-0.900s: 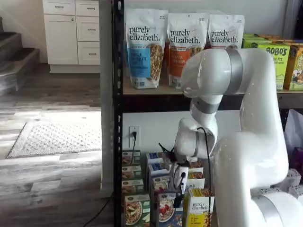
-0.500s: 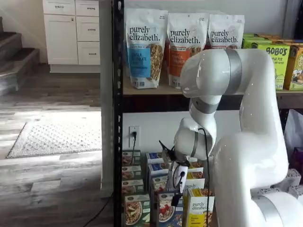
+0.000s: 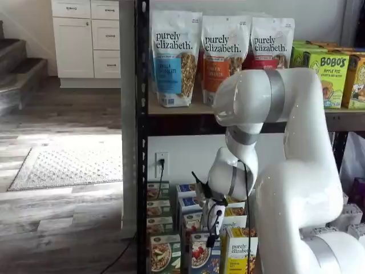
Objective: Pick up the blue and white box that is on the bottom shelf, the second box from the left
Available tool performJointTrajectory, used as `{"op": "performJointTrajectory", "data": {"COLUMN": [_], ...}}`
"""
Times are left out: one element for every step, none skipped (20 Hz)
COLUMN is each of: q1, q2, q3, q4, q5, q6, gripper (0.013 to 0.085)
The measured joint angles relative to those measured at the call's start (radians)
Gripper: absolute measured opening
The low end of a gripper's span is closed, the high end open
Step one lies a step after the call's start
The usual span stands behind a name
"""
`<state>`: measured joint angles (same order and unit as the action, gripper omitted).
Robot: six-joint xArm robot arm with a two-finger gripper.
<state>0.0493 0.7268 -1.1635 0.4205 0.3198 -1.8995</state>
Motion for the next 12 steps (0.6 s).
{"op": "performJointTrajectory", "data": {"q1": [-0.003,-0.006,-0.009,-0.012,-0.015,-0.018,-0.02,-0.022,-0.024,-0.027,-0.03,-0.032], "q2": [0.015,0.03,0.045,0.059,0.073,0.086,0.097,0.108,0.117,0.129,0.141,0.15], "q3": [-0.016,-0.033,-0.05,-0.068,-0.086,-0.103,-0.116,-0.13,-0.143,-0.16,-0.177,-0.191], "q4": [-0.009,-0.016,-0.023,-0.03,-0.038,-0.047,-0.053,-0.06,-0.066,-0.071,-0.081,-0.095], "q5": [0.002,0.005,0.009,0.015,0.02,0.025,0.029,0.033,0.038,0.045,0.055,0.065], "q6": [0.006,0.009,0.013,0.017,0.022,0.028,0.032,0.037,0.04,0.044,0.051,0.062], "gripper": [0.085,0.085,0.085,0.085,0.085,0.085,0.085,0.085,0.085,0.085,0.085,0.085]}}
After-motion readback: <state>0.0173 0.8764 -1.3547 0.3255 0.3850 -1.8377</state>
